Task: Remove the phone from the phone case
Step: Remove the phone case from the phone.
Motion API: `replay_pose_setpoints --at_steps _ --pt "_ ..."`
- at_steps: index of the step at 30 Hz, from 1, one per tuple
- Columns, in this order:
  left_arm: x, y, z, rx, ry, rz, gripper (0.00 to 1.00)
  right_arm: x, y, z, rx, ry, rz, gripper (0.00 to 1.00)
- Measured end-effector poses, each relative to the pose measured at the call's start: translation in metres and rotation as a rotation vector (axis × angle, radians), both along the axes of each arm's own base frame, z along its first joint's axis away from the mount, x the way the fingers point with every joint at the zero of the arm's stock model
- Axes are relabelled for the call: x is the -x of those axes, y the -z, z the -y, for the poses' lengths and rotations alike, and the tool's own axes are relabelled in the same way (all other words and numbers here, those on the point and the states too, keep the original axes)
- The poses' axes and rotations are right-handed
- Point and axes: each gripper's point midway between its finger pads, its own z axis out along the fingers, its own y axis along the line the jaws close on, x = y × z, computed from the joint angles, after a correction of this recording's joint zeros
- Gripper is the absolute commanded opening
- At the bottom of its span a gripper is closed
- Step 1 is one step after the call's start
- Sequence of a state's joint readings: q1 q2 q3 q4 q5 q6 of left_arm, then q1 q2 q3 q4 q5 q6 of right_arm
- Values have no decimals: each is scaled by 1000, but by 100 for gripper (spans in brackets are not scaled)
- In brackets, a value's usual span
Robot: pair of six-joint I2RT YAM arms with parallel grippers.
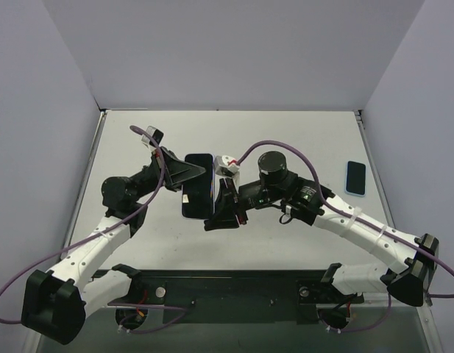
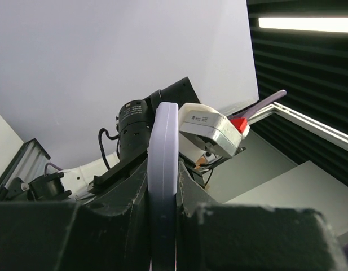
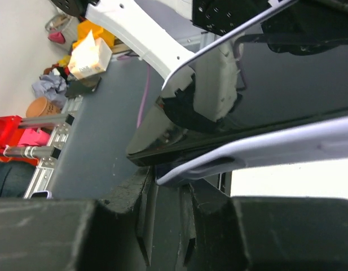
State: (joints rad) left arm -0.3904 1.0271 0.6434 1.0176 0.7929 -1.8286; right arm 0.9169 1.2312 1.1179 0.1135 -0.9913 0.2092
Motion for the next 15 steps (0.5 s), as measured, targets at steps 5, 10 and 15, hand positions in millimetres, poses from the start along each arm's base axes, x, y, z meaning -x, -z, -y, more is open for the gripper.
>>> replay_pose_setpoints --at_steps 5,10,15 --pt "-7 12 1 -9 -22 -57 0 -6 13 -2 59 35 19 0" --pt "-22 23 -3 8 -108 -110 0 -26 23 0 63 230 33 0" --pt "-43 39 -18 -18 -329 -152 0 -47 25 7 -4 456 -56 33"
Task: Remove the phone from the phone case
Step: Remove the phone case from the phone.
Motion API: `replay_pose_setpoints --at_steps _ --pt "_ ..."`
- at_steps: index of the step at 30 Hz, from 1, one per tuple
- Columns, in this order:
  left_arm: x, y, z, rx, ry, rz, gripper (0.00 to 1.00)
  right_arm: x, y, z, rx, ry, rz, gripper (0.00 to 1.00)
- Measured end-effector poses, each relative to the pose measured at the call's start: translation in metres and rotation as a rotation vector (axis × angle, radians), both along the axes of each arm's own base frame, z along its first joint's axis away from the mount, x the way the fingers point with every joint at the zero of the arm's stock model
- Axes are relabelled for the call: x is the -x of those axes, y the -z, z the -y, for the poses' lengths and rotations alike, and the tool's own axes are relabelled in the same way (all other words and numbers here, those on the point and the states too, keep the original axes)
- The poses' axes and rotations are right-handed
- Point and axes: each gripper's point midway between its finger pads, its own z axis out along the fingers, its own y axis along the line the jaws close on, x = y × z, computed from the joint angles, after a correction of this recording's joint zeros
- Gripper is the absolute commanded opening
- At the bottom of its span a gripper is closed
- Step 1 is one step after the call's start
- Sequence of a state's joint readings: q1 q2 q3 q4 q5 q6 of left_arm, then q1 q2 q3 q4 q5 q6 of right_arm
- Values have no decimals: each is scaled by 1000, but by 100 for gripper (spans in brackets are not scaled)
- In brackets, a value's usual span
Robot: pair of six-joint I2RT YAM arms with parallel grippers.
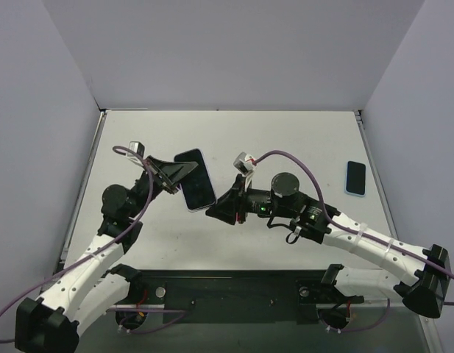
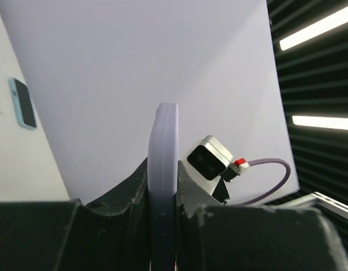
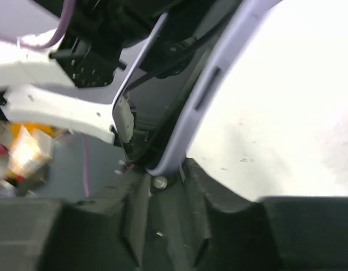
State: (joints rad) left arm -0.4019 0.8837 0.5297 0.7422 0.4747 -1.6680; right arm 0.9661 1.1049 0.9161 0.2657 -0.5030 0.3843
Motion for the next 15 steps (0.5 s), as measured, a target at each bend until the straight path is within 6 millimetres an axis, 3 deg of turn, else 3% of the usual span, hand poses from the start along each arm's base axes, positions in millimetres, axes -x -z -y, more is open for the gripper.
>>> replay_pose_setpoints --at_steps 1,2,6,10,15 --pt "-1 1 -4 -16 -45 0 0 -2 0 0 -27 25 -25 37" --pt "-1 1 -9 -33 -90 9 0 -5 2 0 -62 50 -53 47" --pt "10 -11 -24 -52 -198 82 0 -6 10 -7 -169 95 -186 60" --pt "16 -24 -32 -3 -240 135 0 -9 26 -17 -234 127 -317 62" --pt "2 -2 -38 44 -284 74 0 -7 10 -28 -343 118 -391 62"
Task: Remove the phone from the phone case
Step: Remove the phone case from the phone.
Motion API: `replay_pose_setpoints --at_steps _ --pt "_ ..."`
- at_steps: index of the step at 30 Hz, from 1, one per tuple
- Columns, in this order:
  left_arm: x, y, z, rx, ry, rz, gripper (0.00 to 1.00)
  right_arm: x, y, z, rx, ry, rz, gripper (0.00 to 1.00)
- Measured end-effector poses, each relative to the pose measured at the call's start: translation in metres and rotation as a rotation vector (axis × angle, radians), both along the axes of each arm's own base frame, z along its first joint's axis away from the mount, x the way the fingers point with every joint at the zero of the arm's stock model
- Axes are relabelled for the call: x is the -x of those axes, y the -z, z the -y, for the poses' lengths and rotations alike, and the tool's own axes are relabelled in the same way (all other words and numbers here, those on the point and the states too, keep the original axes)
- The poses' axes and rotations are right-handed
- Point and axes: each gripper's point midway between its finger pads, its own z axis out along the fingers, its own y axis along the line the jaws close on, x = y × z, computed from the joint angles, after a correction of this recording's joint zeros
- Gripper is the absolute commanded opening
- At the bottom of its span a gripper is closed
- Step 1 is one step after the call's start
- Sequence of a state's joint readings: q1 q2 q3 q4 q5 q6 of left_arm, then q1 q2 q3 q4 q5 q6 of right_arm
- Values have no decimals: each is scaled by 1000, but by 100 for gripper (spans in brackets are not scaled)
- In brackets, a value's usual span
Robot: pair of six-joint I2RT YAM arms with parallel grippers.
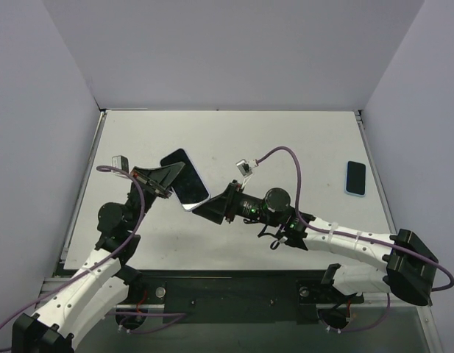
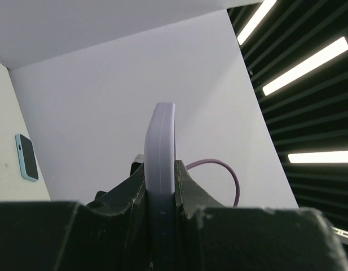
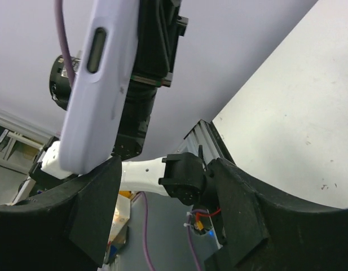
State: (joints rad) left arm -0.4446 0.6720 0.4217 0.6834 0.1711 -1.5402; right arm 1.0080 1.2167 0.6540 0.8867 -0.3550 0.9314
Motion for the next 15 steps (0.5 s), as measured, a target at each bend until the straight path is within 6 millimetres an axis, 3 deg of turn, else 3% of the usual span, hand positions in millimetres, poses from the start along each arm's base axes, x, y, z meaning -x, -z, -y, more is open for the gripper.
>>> replay_pose_setpoints --at_steps 10,15 --pt "-12 6 -15 66 -90 -20 0 11 -24 -7 -102 1 -6 58" --pt "-14 11 -18 72 -112 -30 0 4 -25 -8 -97 35 -11 47"
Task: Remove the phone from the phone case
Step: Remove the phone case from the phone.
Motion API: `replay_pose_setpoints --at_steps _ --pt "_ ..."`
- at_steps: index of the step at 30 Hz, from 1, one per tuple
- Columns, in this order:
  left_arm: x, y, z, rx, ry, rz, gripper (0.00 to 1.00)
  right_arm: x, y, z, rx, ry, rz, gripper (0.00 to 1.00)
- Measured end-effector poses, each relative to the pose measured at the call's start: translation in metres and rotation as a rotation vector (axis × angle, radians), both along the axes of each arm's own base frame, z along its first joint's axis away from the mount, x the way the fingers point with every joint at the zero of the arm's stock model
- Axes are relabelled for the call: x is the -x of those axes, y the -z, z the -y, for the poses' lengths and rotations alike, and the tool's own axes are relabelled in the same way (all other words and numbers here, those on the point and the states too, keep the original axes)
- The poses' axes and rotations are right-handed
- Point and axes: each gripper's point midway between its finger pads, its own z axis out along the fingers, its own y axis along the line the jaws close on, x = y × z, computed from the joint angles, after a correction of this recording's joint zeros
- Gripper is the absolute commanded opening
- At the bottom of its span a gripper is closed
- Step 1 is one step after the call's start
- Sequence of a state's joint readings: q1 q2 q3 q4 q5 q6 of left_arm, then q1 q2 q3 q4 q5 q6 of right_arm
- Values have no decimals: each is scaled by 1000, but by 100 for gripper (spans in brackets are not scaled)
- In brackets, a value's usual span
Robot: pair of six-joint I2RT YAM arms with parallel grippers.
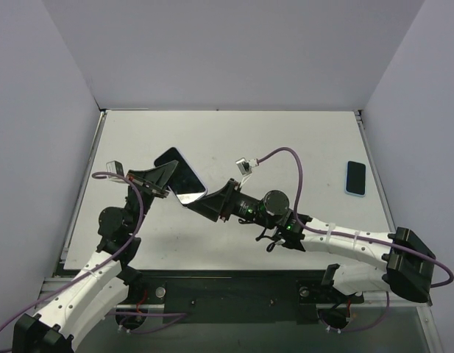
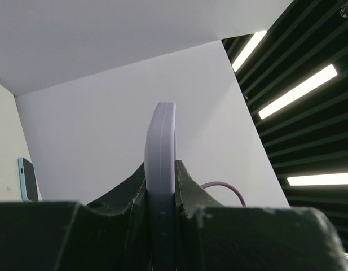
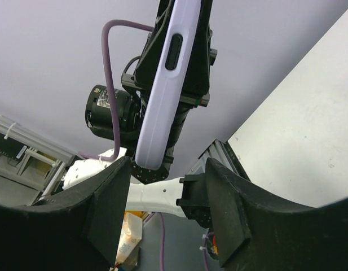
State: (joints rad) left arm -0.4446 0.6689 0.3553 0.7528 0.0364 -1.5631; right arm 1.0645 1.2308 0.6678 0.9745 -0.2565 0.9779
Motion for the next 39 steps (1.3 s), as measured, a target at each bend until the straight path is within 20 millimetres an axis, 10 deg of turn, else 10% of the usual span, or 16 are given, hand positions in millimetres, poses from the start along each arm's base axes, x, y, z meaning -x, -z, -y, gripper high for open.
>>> replay_pose_setpoints --at_steps 39 --pt "6 6 -5 72 38 -88 0 12 -7 -30 52 -86 180 0"
